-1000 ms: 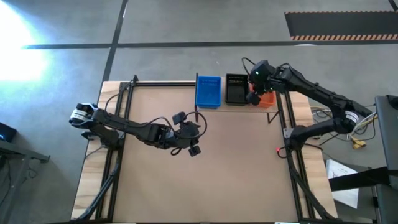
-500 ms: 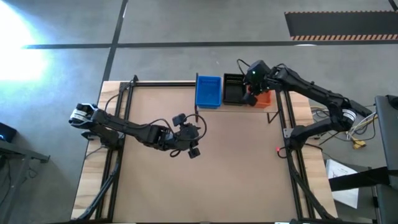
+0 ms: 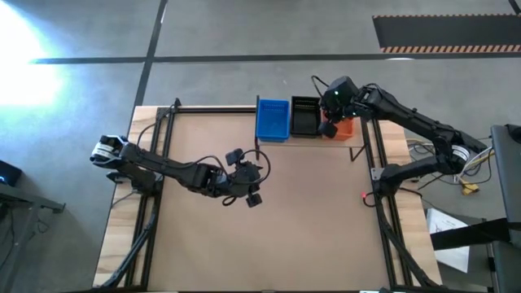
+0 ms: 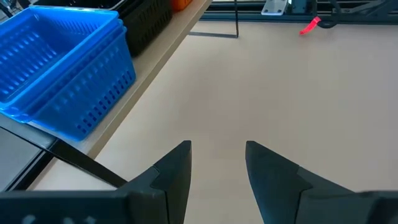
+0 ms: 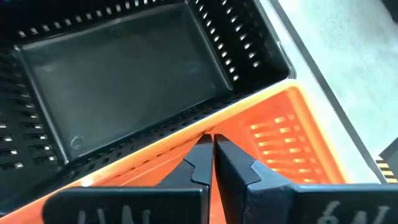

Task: Stack baskets on shelf by color
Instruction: Stack the orange bin on top of the orange bins on the shelf, then adjust the stacked blue bins on the shelf

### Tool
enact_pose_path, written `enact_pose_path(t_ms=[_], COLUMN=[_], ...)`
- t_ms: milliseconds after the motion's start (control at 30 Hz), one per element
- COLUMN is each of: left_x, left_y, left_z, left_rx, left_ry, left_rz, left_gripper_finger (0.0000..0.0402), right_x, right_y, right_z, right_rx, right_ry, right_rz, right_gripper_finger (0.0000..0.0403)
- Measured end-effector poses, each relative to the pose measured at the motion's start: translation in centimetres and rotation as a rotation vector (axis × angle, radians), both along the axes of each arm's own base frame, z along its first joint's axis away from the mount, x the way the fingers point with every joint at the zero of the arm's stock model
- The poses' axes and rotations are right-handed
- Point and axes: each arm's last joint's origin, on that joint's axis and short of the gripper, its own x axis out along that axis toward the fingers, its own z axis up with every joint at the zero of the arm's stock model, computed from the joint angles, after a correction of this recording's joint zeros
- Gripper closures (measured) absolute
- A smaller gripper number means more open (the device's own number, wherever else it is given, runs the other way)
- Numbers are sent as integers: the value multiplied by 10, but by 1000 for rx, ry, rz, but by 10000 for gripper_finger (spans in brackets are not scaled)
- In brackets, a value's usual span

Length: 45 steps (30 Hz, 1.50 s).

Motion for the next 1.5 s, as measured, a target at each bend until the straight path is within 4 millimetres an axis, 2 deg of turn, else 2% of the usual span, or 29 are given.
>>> enact_pose_path(t_ms=[433, 667, 733, 867, 1000, 1200, 1300, 1400, 1500], left_x=[-1, -2, -4, -21, -38, -42, -34, -28, -23], left_y=[-2, -7, -7, -1, 18, 74, 103, 121, 131], left_z=[0, 0, 0, 8, 26, 43, 40, 33, 30], left_rx=[1, 20, 32, 76, 79, 42, 44, 95, 110], left_ry=[4, 0, -2, -13, -42, -33, -18, 12, 5], left_rz=[-5, 2, 41, 213, 317, 307, 296, 320, 337], left_gripper_finger=[265, 265, 265, 265, 265, 266, 277, 302, 329], right_x=[-3, -14, -16, -18, -18, -33, -49, -66, -103], right_y=[2, 9, 15, 31, 56, 99, 117, 135, 149], right_z=[4, 22, 29, 36, 32, 14, 8, 3, 4], right_rx=[-3, -100, -115, -120, -127, -143, -152, -128, -94], right_ry=[-28, -103, -152, -212, -256, -382, -432, -511, -681], right_rz=[-23, -122, -124, -80, 17, 135, 120, 134, 146], right_gripper_finger=[394, 394, 394, 394, 394, 394, 394, 394, 394])
